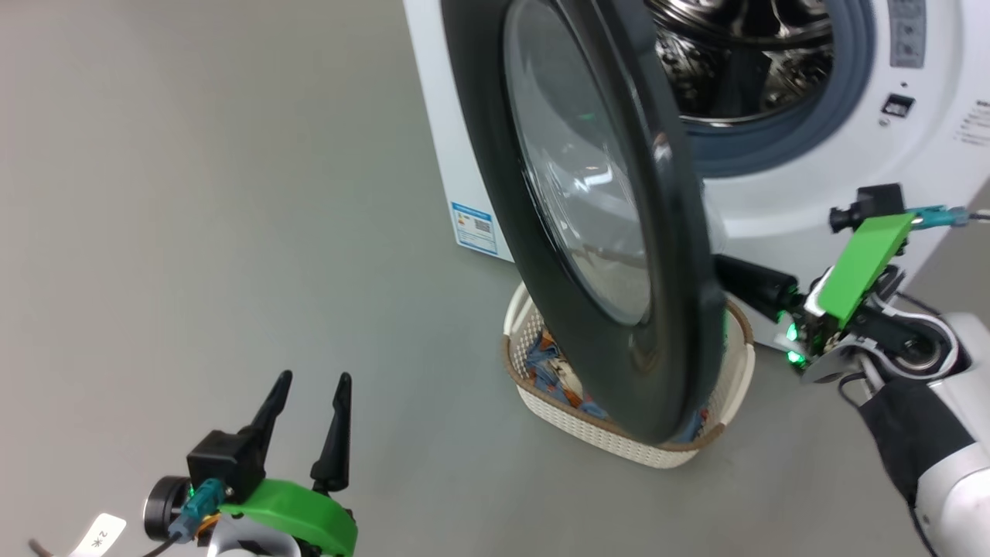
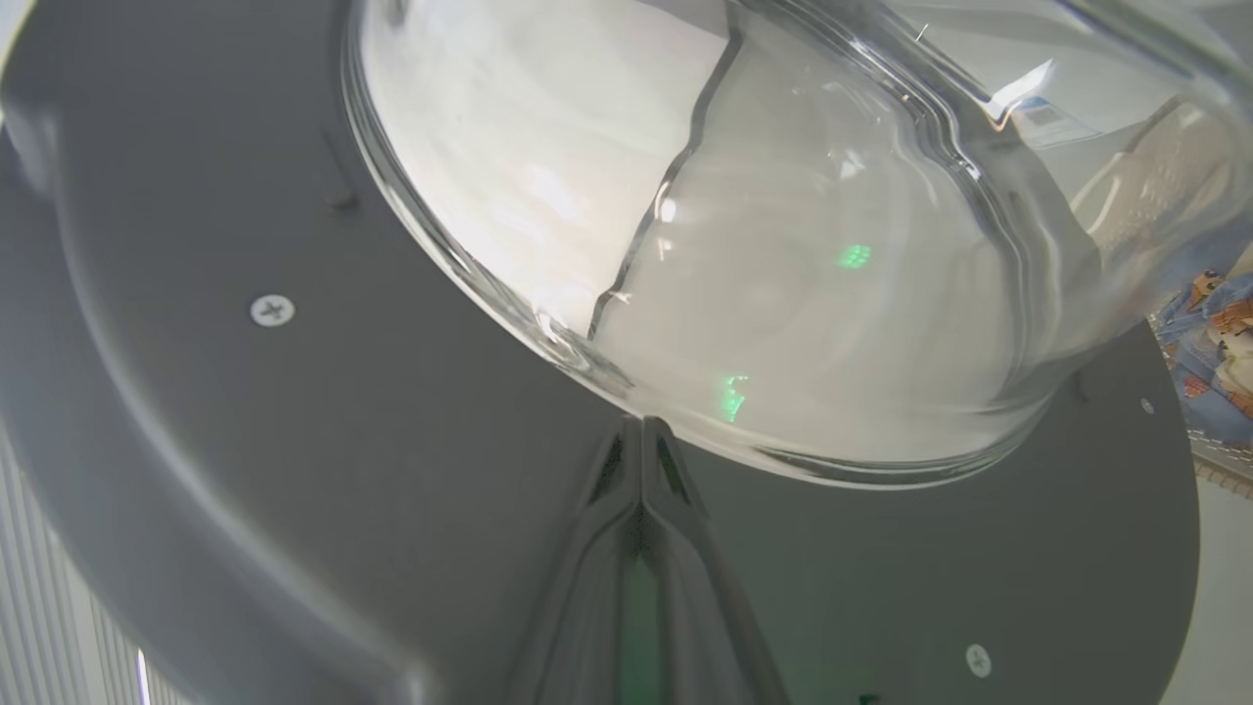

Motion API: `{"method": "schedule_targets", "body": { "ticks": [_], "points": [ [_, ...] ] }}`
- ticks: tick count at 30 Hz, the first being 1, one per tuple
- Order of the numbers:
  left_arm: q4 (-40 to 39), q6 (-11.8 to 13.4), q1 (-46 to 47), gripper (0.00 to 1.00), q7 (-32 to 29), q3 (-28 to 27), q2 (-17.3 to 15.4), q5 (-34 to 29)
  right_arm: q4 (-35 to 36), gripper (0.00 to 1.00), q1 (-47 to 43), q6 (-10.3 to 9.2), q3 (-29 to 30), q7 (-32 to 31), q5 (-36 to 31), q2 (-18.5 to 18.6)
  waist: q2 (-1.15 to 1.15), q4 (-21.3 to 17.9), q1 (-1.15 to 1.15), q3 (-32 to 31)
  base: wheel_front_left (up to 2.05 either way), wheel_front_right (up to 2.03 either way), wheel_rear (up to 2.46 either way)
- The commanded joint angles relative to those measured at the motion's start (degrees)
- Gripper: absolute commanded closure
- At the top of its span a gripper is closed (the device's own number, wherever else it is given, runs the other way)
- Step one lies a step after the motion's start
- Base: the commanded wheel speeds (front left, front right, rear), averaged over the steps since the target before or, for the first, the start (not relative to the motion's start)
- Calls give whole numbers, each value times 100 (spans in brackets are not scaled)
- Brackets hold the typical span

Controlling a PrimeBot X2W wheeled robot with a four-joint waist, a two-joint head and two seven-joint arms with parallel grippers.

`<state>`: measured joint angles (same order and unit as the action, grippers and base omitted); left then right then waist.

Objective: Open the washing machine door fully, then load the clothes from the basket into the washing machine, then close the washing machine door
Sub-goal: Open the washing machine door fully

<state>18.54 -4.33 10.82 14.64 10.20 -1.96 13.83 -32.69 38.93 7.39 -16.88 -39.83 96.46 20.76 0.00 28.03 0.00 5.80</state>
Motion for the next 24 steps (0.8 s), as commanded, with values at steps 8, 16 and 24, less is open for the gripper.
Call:
{"method": "schedule_targets", "body": {
  "ticks": [8,16,24],
  "points": [
    [-63,-23,37,0,36,-234,-152,-73,451,100,-192,10,-158,-169,49,-454,0,261,0,-171,0,0,0],
    [-56,2,68,0,36,-251,-146,-72,473,100,-191,10,-167,-247,-11,-553,0,215,0,-170,0,0,0],
    [-60,11,73,0,36,-271,-145,-82,484,100,-204,10,-119,-286,-47,-574,0,70,0,-185,0,0,0]
  ]
}}
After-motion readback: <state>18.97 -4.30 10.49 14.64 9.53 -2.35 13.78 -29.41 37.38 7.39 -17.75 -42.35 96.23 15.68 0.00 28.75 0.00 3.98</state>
